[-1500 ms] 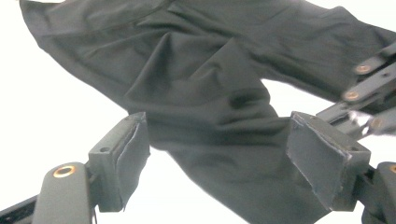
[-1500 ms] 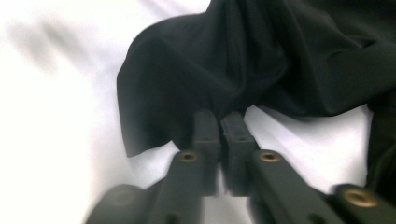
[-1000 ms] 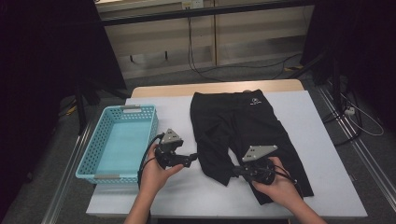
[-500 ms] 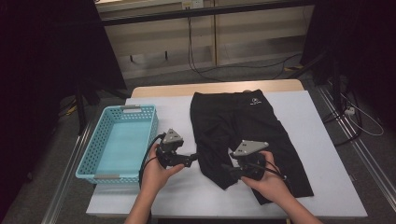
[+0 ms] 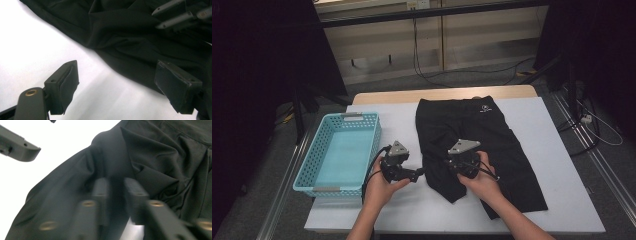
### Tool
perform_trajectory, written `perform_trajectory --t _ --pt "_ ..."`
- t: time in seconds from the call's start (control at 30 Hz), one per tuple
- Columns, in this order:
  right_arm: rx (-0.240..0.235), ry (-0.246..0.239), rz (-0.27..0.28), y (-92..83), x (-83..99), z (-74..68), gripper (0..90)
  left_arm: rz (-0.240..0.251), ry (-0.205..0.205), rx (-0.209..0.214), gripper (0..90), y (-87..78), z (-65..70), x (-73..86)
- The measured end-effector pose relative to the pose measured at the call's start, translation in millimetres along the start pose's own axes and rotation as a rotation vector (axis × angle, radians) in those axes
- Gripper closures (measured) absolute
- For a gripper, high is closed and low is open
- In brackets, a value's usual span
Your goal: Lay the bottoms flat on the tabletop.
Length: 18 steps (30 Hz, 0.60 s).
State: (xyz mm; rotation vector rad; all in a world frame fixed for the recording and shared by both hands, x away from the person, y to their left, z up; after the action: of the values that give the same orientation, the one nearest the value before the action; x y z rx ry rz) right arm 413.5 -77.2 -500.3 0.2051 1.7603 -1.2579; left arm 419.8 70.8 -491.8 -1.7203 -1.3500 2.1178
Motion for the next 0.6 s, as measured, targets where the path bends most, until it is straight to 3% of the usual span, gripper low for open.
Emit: perform_trajectory --t 0.07,0.37,0.53,0.6 --pt "0.0 0.007 -0.006 -1.6 1.1 4.8 90.0 0.0 0.003 0.003 19.6 0.9 1.2 0.0" --pt "0.05 0.087 -0.001 -28.8 10.7 35.4 90.0 0.0 0.0 0.005 19.7 3.2 4.1 -0.7" --pt "0.035 0.108 -0.022 -38.4 24.0 38.9 90.0 -0.006 -0.001 0.017 20.8 9.0 8.7 -0.6" --pt "0.021 0.108 -0.003 -40.8 22.8 37.5 90.0 -0.009 -0.003 0.024 20.8 11.2 10.7 -0.9"
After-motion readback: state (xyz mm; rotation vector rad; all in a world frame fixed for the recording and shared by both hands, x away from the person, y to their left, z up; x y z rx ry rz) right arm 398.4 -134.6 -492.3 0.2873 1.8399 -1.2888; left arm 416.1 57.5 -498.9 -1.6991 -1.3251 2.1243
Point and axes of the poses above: each handheld gripper's, and its own axes: y roughly forward along the jaws, x roughly out of its underside, z roughly to its right, the point moved 9 cm from there along y, roughly forward along the jaws, and after that the axes turned 7 degrees about y, right-handed, at the moved point
